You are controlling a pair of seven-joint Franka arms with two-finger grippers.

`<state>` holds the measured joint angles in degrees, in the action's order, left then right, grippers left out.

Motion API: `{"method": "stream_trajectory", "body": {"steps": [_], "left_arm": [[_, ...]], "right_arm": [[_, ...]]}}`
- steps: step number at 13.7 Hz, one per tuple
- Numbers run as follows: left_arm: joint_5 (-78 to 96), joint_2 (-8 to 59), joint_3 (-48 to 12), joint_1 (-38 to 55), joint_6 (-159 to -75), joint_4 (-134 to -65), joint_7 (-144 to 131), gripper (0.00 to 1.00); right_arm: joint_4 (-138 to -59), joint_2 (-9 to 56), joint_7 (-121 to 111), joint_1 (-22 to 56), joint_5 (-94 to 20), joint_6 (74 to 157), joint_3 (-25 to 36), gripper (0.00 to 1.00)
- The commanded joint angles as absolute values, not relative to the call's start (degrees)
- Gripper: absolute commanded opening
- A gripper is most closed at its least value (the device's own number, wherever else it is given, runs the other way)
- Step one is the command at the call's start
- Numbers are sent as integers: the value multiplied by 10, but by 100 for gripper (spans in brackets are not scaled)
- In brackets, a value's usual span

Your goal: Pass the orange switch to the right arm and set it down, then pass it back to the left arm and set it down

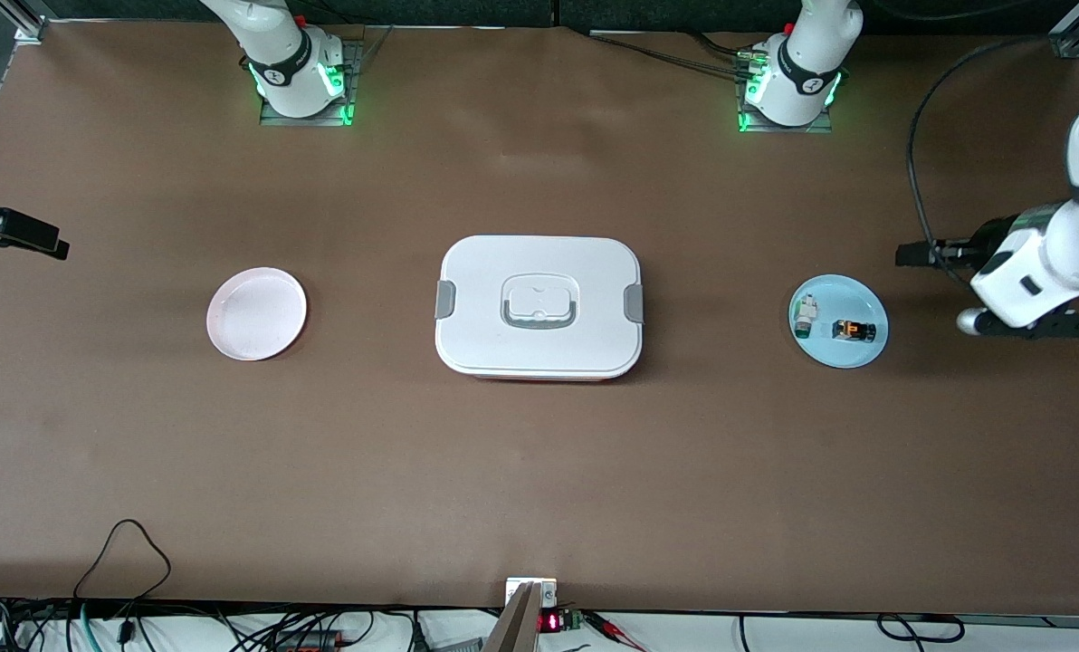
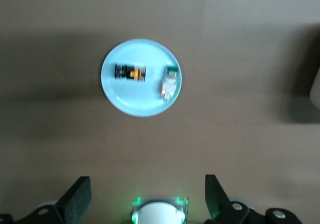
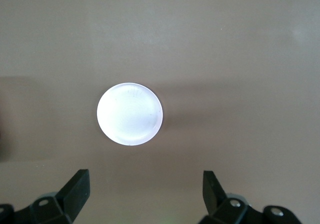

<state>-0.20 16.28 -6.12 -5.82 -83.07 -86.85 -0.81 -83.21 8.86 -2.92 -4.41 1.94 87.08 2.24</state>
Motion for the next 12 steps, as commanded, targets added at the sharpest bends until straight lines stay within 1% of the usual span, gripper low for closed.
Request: {"method": "stream_trajectory", "body": {"steps": [1, 5, 8, 12], "left_arm": [[-19, 165, -64, -57, -896, -922, 3, 100], [-35, 165, -64, -66, -1025, -1003, 38, 100], [-61, 163, -65, -79, -1131, -1080, 40, 100], [-62, 165, -65, -101, -1231, -1146, 69, 100]], "right_arm": [[-829, 79, -46, -47, 20, 861, 21, 100], [-829, 82, -47, -41, 20, 862, 16, 100], [-830, 84, -54, -27, 20, 866, 15, 100], [-830, 83, -40, 1, 24, 878, 15, 100]]}}
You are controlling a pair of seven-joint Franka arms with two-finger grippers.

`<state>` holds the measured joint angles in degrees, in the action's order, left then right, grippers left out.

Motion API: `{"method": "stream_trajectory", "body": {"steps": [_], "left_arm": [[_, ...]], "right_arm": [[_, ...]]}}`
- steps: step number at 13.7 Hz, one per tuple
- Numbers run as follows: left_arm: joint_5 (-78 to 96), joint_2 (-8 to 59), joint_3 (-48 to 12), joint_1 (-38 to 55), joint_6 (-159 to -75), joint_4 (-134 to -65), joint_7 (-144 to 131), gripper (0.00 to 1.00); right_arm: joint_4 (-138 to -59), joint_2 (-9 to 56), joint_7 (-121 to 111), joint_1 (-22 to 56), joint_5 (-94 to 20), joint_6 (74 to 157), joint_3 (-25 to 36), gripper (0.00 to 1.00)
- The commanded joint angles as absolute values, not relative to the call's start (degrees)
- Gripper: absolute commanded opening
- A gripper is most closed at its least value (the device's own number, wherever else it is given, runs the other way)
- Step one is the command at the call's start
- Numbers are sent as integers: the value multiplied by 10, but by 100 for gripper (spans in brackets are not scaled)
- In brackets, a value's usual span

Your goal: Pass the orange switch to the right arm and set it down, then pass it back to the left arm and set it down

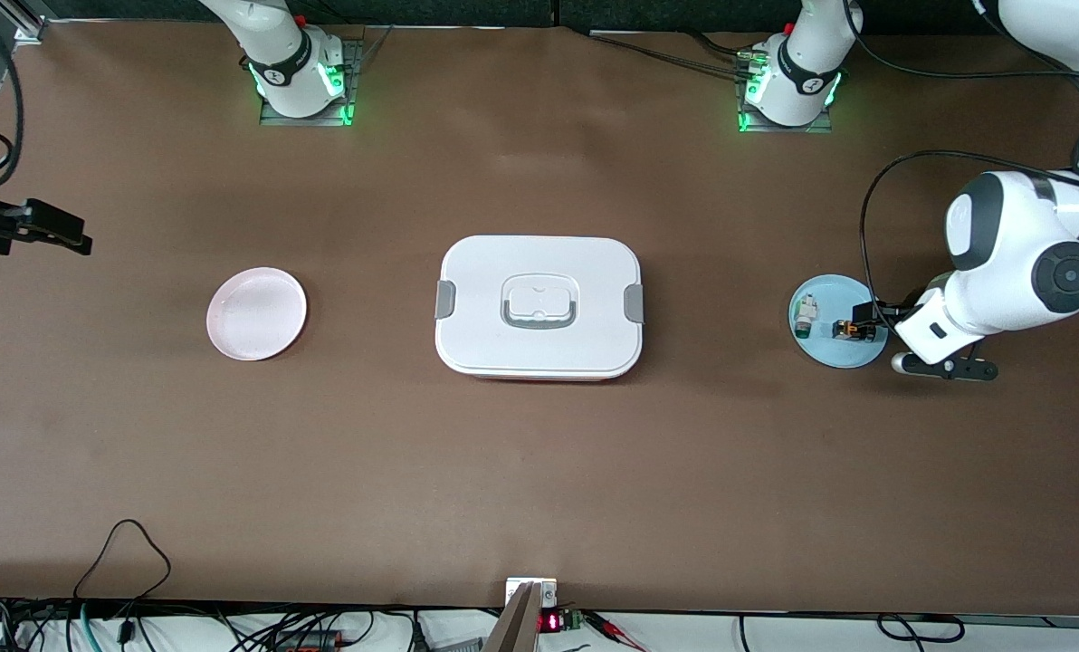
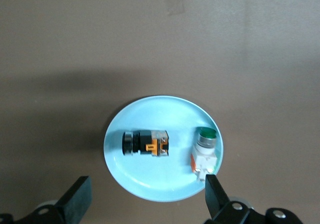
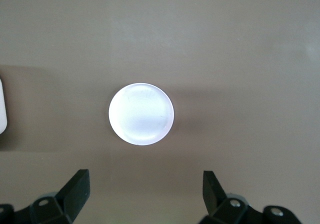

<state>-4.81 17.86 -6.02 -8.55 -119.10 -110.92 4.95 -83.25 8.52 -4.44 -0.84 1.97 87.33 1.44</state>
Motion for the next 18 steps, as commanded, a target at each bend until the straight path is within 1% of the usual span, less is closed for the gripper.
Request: {"method": "stream_trajectory", "body": {"steps": [1, 4, 7, 14, 18], "left_arm": [[-62, 168, -65, -105, -1251, -1160, 69, 100], [-62, 177, -65, -118, -1302, -1196, 69, 100], [-57, 205, -66, -127, -1319, -1197, 69, 100], [-52, 230, -67, -126, -1343, -1201, 68, 100], [-52, 249, -67, -127, -1396, -1222, 68, 100]], "right_arm": [[-830, 85, -38, -2, 22, 878, 17, 100], [-831, 93, -34, -8, 20, 878, 21, 100], [-830, 95, -36, -15, 21, 878, 20, 100], [-830, 92, -37, -11, 19, 877, 18, 100], [-830, 92, -37, -11, 18, 875, 18, 100]]}}
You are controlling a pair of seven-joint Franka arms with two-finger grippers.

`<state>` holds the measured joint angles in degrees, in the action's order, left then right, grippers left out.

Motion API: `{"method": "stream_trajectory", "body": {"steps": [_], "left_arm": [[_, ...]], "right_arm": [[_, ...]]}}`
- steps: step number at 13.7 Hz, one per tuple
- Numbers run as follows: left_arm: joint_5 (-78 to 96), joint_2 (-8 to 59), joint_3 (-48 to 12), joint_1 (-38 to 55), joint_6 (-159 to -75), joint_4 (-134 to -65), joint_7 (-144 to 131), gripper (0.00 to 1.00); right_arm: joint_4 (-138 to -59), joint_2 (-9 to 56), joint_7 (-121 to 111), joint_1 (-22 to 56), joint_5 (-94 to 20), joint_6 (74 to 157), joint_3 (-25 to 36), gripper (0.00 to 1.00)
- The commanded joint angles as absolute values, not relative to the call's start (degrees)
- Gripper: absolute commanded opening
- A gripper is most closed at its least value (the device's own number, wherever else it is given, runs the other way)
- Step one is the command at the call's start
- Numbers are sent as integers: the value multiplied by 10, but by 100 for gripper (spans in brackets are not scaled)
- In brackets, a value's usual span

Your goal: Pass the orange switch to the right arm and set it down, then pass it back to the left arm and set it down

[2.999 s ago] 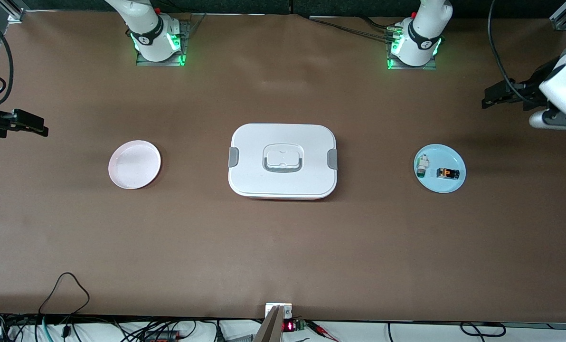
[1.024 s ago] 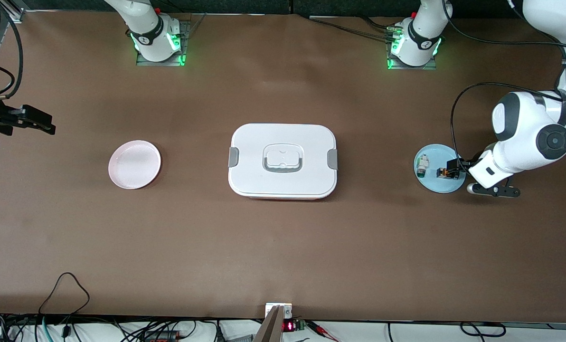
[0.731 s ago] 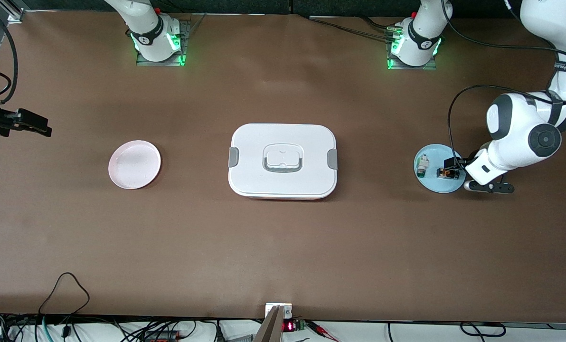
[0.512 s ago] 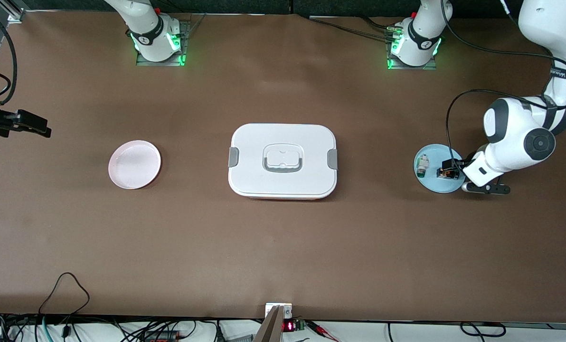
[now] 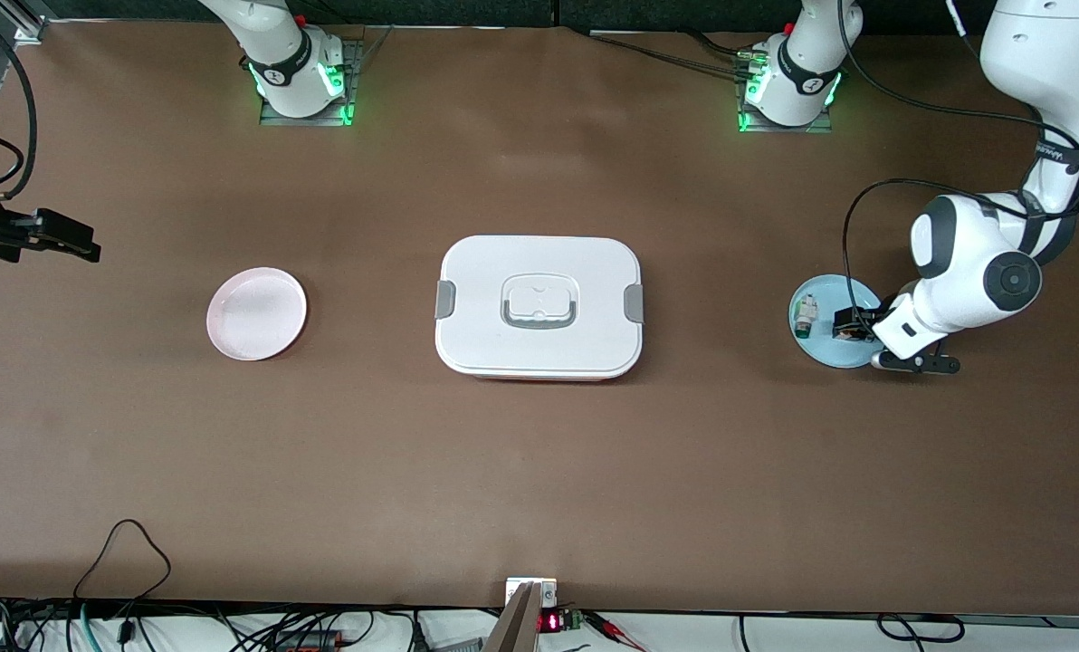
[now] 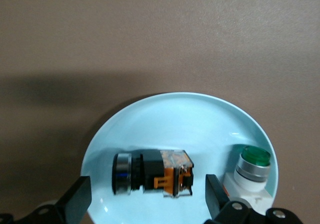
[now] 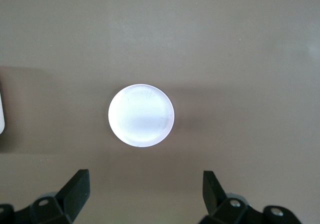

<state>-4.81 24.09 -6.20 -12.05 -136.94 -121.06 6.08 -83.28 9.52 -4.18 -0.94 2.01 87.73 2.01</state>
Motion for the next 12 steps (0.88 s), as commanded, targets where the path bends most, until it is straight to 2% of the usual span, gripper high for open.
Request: {"method": "stream_trajectory", "body": {"steps": [1, 6, 7, 8, 10, 12], "left_arm": [[-52, 257, -68, -127, -1398, -1221, 68, 100], [-50, 265, -68, -128, -1397, -1222, 65, 100], [-50, 265, -69, -127, -1391, -1221, 67, 97], [-51, 264, -69, -127, -1384, -1221, 70, 78], [-52, 263, -70, -121, -1339, -1213, 70, 49], [-52, 261, -78, -122, -1311, -1196, 70, 35]], "right_arm": [[-830, 92, -37, -11, 18, 874, 18, 100], [-830, 95, -38, -13, 17, 879, 19, 100], [-830, 94, -38, -11, 19, 879, 18, 100], [-830, 93, -37, -10, 18, 878, 18, 100], [-830, 91, -36, -8, 19, 877, 16, 100], [-830, 91, -36, -11, 20, 877, 17, 100]]}}
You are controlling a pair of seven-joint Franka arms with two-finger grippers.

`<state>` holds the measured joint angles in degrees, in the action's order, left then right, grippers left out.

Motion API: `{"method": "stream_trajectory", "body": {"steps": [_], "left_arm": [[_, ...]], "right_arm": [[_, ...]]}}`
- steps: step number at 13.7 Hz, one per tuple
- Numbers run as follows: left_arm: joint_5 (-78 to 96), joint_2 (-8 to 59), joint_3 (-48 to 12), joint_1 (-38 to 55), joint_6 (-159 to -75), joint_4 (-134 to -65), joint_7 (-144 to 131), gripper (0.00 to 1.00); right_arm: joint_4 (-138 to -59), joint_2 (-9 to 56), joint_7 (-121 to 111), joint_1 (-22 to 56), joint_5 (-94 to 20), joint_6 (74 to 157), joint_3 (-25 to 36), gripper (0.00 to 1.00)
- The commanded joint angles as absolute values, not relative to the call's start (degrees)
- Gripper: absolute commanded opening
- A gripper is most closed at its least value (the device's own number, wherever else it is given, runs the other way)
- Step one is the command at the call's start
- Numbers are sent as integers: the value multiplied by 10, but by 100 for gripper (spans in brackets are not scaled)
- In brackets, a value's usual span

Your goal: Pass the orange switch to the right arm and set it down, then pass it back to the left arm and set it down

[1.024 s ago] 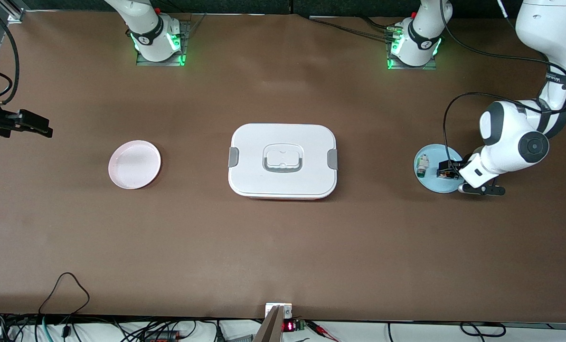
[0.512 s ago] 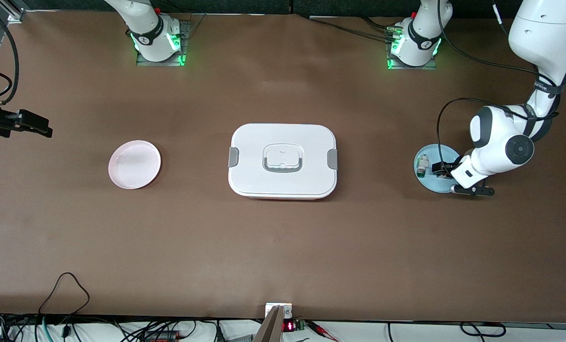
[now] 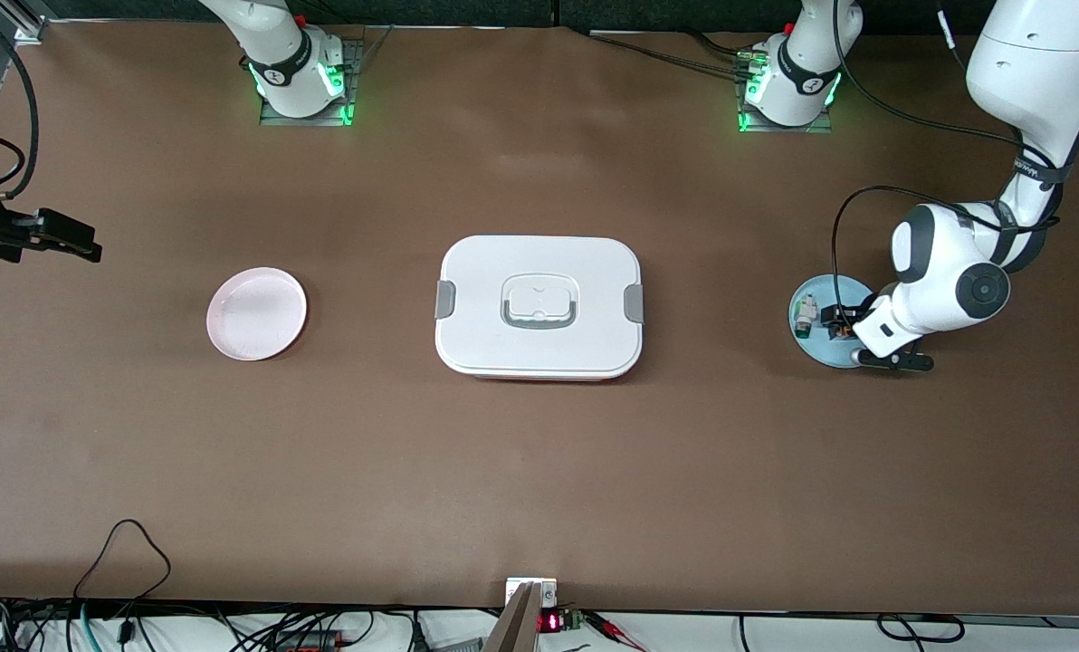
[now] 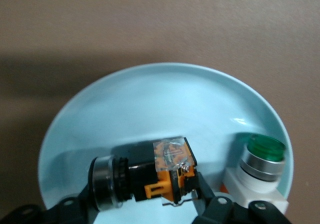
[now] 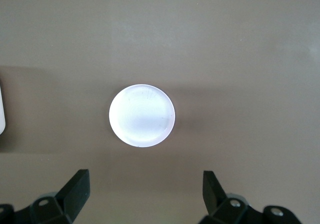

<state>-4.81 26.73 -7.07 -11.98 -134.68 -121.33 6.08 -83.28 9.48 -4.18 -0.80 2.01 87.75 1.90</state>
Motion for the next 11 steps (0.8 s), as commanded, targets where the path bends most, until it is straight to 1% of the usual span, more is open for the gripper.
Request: {"method": "stream_trajectory", "body": {"steps": [1, 2, 3, 5, 6, 9, 11], "left_arm": [[-52, 258, -79, -123, -1306, -1194, 79, 25], [-52, 255, -79, -123, -1305, -1192, 99, 19], [-52, 251, -79, -125, -1304, -1191, 116, 15], [-52, 238, -82, -125, -1272, -1178, 121, 11], [-52, 236, -83, -124, -1235, -1159, 122, 11], [-38, 236, -116, -128, -1111, -1094, 122, 11], [22, 236, -128, -124, -1018, -1050, 109, 9]], "right_arm": [[-830, 94, -36, -11, 20, 877, 17, 100], [-830, 94, -36, -12, 19, 875, 17, 100], [-831, 94, -36, -11, 20, 874, 17, 100], [-831, 94, -36, -10, 20, 873, 17, 100], [-831, 94, -36, -10, 20, 872, 17, 100], [-831, 94, -36, -13, 20, 872, 18, 100], [-833, 94, -36, -13, 20, 870, 18, 100]]}}
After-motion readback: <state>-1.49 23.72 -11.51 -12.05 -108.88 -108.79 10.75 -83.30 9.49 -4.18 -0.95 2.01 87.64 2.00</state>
